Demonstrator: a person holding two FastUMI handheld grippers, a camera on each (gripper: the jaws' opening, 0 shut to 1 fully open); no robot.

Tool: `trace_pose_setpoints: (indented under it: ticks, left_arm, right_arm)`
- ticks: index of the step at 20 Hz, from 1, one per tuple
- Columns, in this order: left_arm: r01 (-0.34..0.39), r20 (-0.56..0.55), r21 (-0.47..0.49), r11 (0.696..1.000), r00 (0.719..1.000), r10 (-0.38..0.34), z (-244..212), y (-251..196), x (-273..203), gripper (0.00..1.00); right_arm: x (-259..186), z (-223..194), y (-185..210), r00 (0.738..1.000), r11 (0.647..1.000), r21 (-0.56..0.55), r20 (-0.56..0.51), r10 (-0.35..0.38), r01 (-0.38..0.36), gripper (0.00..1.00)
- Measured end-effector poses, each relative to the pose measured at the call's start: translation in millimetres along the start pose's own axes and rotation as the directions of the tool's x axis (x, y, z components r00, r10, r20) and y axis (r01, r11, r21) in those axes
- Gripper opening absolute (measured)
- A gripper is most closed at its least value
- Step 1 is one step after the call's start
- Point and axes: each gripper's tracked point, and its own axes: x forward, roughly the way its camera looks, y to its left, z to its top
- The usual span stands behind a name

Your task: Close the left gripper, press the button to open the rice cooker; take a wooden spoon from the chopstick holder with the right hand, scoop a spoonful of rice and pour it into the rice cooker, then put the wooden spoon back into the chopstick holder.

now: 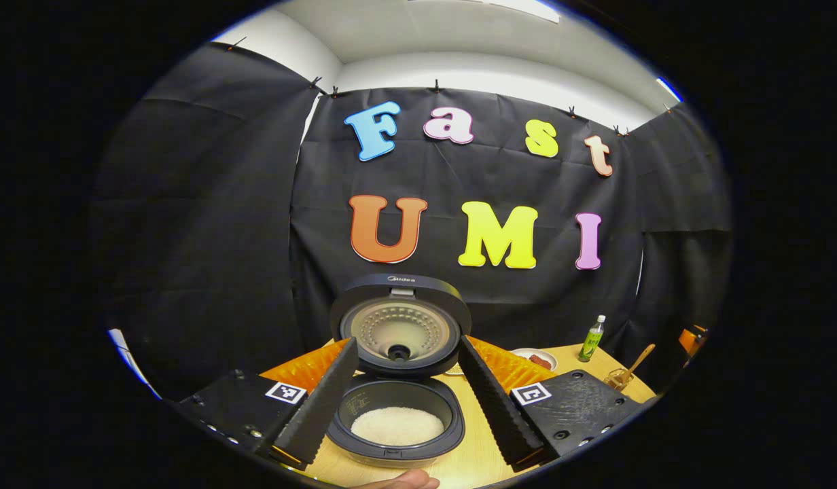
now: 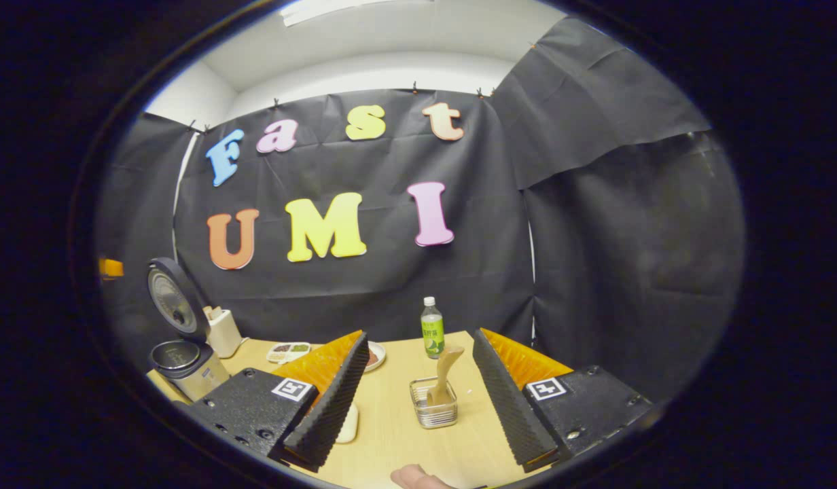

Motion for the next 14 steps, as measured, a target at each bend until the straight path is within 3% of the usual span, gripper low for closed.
trace_pose_setpoints:
  ticks: [5, 11, 14]
  left_arm:
    - [0.011, -0.001, -0.011, 1.0, 1.0, -0.011, 27, 4, 50, 0.95]
    - [-0.057, -0.027, -0.104, 0.993, 0.998, 0.055, 84, 37, 98, 0.95]
    - [-0.017, 0.017, -0.191, 0.981, 1.0, 0.021, 124, 38, 116, 0.94]
  right_arm:
    - [-19, -16, 22, 0.998, 0.998, -0.033, 0.0, 0.057, -0.057, 0.99]
    - [-27, -33, 40, 0.991, 0.99, -0.05, -0.017, 0.134, -0.135, 0.99]
    - [-32, -27, 45, 0.988, 0.986, -0.048, -0.015, 0.157, -0.157, 0.99]
